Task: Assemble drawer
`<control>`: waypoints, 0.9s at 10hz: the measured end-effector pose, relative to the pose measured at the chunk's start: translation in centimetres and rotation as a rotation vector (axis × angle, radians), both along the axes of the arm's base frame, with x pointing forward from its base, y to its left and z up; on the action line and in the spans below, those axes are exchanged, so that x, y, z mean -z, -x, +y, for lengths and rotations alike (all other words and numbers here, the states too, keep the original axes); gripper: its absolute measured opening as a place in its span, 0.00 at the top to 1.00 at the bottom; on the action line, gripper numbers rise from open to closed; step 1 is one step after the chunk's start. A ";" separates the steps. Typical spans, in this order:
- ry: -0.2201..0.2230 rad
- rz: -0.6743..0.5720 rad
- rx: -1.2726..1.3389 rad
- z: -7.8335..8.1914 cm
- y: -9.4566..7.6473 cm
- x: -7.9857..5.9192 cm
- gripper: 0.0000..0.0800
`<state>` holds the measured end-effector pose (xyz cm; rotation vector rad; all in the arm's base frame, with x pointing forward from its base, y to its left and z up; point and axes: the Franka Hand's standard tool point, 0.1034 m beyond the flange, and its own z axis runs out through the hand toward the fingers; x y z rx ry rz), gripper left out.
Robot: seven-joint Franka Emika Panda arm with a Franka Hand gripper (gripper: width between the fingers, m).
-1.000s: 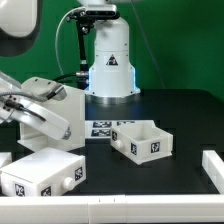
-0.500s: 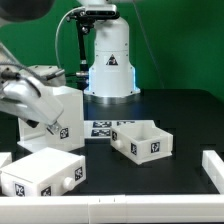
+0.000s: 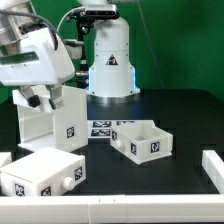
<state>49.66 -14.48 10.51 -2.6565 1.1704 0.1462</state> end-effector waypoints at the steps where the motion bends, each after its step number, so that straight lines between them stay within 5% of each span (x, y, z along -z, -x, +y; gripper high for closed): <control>1: -0.001 0.005 -0.004 0.2 0.2 0.2 0.19; 3: -0.002 -0.003 -0.043 0.0 0.1 -0.1 0.19; 5: -0.005 -0.039 -0.128 -1.0 -1.1 -1.9 0.19; 7: 0.043 -0.087 -0.215 0.1 -1.8 -4.5 0.19; 9: 0.053 -0.098 -0.201 0.4 -0.5 -4.1 0.19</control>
Offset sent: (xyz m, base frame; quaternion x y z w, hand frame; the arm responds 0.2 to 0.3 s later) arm 0.0167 -0.0296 0.0357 -0.0059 -0.0064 -0.1697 0.9855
